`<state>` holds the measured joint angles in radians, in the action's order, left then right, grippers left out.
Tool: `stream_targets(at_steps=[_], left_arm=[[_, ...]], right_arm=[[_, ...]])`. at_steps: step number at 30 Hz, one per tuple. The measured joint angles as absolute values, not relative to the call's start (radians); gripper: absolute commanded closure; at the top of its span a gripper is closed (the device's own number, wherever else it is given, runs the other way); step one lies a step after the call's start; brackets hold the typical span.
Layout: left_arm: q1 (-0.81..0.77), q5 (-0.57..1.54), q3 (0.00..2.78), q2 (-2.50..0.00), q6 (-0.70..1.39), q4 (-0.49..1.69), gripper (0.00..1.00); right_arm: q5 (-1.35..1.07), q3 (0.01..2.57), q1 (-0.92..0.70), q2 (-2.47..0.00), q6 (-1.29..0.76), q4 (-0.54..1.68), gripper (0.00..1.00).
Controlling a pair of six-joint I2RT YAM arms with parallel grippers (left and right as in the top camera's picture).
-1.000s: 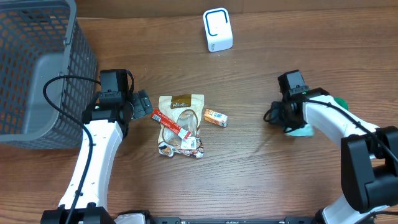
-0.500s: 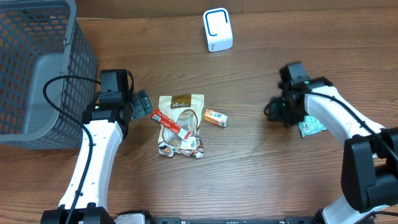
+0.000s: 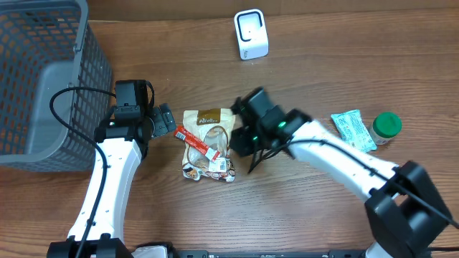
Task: Scan the item barcode
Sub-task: 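Reach the right gripper to the orange tissue pack near the Pantree bag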
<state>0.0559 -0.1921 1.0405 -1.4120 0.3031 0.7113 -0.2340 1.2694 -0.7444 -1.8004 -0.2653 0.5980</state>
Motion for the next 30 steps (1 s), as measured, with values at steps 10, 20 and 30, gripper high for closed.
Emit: stream_targets(at_steps=[10, 20, 30], left_arm=[[0.056, -0.192, 1.040, -1.412, 0.303, 0.711, 0.00], [0.056, -0.192, 1.040, -1.412, 0.303, 0.711, 0.00], [0.056, -0.192, 1.040, -1.412, 0.303, 0.711, 0.00]], right_arm=[[0.152, 1.269, -0.848, -1.800, -0.284, 0.549, 0.34], [0.170, 1.229, -0.785, -1.800, -0.187, 0.540, 0.23], [0.114, 1.203, -0.747, -1.800, -0.110, 0.532, 0.26]])
